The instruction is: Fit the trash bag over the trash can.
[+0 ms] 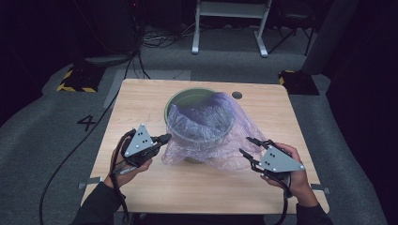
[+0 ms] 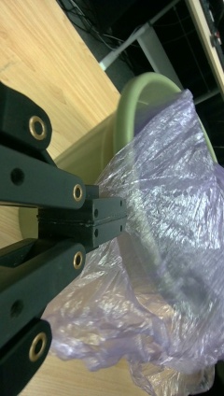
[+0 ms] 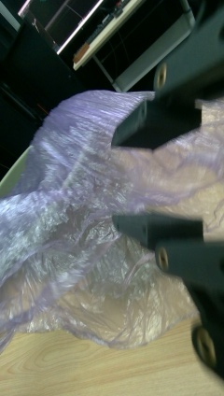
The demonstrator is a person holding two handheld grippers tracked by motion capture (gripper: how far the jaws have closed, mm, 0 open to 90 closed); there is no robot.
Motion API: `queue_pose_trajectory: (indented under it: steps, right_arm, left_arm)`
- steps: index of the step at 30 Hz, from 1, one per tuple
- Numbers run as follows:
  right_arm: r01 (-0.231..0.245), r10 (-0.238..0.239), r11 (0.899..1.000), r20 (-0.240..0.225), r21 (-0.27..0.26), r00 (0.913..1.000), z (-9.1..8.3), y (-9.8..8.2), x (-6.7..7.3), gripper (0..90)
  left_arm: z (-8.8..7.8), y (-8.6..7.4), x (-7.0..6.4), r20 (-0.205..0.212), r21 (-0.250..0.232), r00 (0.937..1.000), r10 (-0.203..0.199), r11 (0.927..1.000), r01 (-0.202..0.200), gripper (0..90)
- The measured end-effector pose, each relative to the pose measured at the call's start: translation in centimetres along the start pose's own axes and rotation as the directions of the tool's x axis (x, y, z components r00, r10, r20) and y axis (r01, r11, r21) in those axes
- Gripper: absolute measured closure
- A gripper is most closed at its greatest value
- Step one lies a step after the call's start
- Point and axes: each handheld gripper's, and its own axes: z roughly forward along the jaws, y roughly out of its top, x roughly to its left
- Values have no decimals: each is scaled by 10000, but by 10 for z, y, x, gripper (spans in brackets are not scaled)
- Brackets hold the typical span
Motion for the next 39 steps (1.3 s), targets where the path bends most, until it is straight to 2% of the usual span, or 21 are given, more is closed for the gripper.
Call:
queue_pose_trajectory:
  steps: [3, 8, 10, 12, 13, 14, 16, 19, 23, 24, 25, 26, 27, 30, 33, 36, 37, 39]
  right_arm:
    - [-243, 241, 9995, -115, -187, 9996, 4, -1, -7, 801]
    - [-581, 580, 9974, -44, -423, 9983, 9, 3, -17, 900]
    - [-670, 669, 9965, -39, -501, 9978, 11, 5, -19, 900]
    - [-828, 828, 9952, -31, -531, 9966, 12, 8, -22, 900]
    - [-906, 906, 9944, -11, -545, 9959, 12, 9, -23, 900]
    - [-976, 976, 9934, -30, -598, 9952, 13, 10, -24, 900]
    - [-1103, 1106, 9921, 13, -591, 9939, 14, 12, -26, 900]
    - [-1168, 1174, 9919, 89, -496, 9930, 15, 15, -27, 900]
    - [-1237, 1245, 9916, 176, -388, 9921, 17, 19, -28, 900]
    - [-1264, 1272, 9913, 200, -353, 9917, 18, 21, -28, 900]
    - [-1311, 1318, 9907, 146, -372, 9912, 18, 22, -28, 900]
    - [-1367, 1372, 9899, 110, -384, 9905, 19, 23, -28, 900]
    - [-1394, 1398, 9896, 106, -349, 9901, 19, 25, -29, 900]
    - [-1336, 1340, 9904, 94, -345, 9909, 20, 30, -29, 900]
    - [-1394, 1403, 9888, 127, -539, 9900, 19, 34, -31, 900]
    - [-1473, 1487, 9866, 151, -704, 9888, 19, 36, -34, 900]
    - [-1484, 1498, 9865, 151, -699, 9886, 20, 36, -36, 900]
    - [-1534, 1542, 9857, 65, -702, 9880, 21, 36, -38, 900]
  left_arm:
    - [0, -2, 3, -23, 34, 10000, -85, 10000, 85, 900]
    - [-1, -6, 6, -80, -58, 9996, -281, 9996, 280, 877]
    - [-2, -7, 7, -96, -3, 9988, -482, 9988, 482, 657]
    - [-6, -8, 6, 135, -100, 9987, -496, 9987, 498, 531]
    - [-8, -9, 5, 287, -166, 9980, -567, 9982, 571, 438]
    - [-10, -10, 5, 429, -147, 9972, -610, 9980, 617, 374]
    - [-15, -11, 1, 319, -74, 9973, -656, 9978, 659, 266]
    - [-22, -12, -10, 433, -63, 9965, -711, 9974, 714, 174]
    - [-24, -10, -29, 502, -172, 9964, -685, 9974, 694, 160]
    - [-22, -10, -34, 384, -92, 9963, -771, 9969, 775, 163]
    - [-19, -10, -37, 239, 28, 9945, -1020, 9948, 1019, 166]
    - [-14, -11, -40, 346, 113, 9902, -1349, 9908, 1346, 176]
    - [-11, -12, -42, 456, 118, 9892, -1394, 9902, 1390, 169]
    - [1, -14, -52, 323, 268, 9920, -1218, 9923, 1209, 158]
    - [12, -17, -53, 117, 424, 9917, -1283, 9909, 1277, 177]
    - [21, -22, -44, -216, 517, 9868, -1604, 9856, 1613, 324]
    - [22, -23, -41, -195, 539, 9863, -1639, 9849, 1648, 370]
    - [22, -23, -36, -383, 482, 9887, -1446, 9880, 1464, 495]
